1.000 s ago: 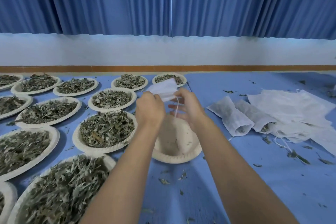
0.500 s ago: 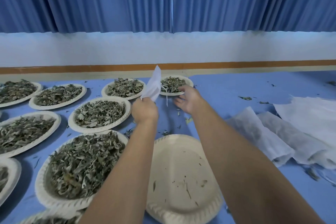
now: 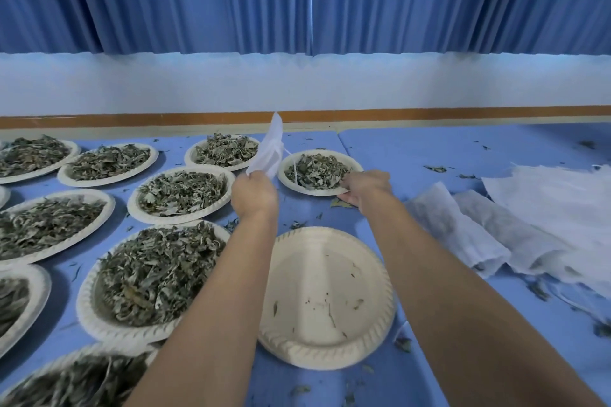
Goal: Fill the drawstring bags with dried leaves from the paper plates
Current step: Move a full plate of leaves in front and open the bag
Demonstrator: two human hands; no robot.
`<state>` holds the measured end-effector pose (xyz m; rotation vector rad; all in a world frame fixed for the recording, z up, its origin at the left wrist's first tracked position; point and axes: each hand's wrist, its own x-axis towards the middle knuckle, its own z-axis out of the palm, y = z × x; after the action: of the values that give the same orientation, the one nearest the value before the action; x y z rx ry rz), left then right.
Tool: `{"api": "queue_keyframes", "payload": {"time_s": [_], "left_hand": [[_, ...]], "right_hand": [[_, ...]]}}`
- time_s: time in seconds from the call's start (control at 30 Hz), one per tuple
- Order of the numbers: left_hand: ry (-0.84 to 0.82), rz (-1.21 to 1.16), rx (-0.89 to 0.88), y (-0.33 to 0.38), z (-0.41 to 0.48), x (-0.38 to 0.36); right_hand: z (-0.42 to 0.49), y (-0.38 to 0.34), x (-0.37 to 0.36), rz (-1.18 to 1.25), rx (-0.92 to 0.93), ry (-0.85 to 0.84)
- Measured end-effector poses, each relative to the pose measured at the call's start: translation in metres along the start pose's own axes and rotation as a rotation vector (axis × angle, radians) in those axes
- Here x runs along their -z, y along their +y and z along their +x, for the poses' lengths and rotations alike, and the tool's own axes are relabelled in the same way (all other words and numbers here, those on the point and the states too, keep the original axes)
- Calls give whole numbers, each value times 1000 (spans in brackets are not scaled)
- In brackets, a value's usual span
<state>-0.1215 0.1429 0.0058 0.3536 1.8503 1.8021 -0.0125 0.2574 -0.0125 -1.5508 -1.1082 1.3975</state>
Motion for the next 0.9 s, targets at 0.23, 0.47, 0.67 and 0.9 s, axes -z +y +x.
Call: {"api": "queue_keyframes", "payload": {"time_s": [0.23, 0.47, 0.67, 0.9], "left_hand": [[39, 63, -54, 3, -37, 23], [130, 121, -179, 6, -91, 54], [136, 29, -125, -16, -124, 72], [87, -23, -143, -37, -145, 78]], "right_hand": [[-47, 5, 36, 108, 38, -113], [-107, 20, 83, 54, 36, -201], [-145, 36, 90, -292, 87, -209], [-159, 60, 89, -655, 434, 11]]}}
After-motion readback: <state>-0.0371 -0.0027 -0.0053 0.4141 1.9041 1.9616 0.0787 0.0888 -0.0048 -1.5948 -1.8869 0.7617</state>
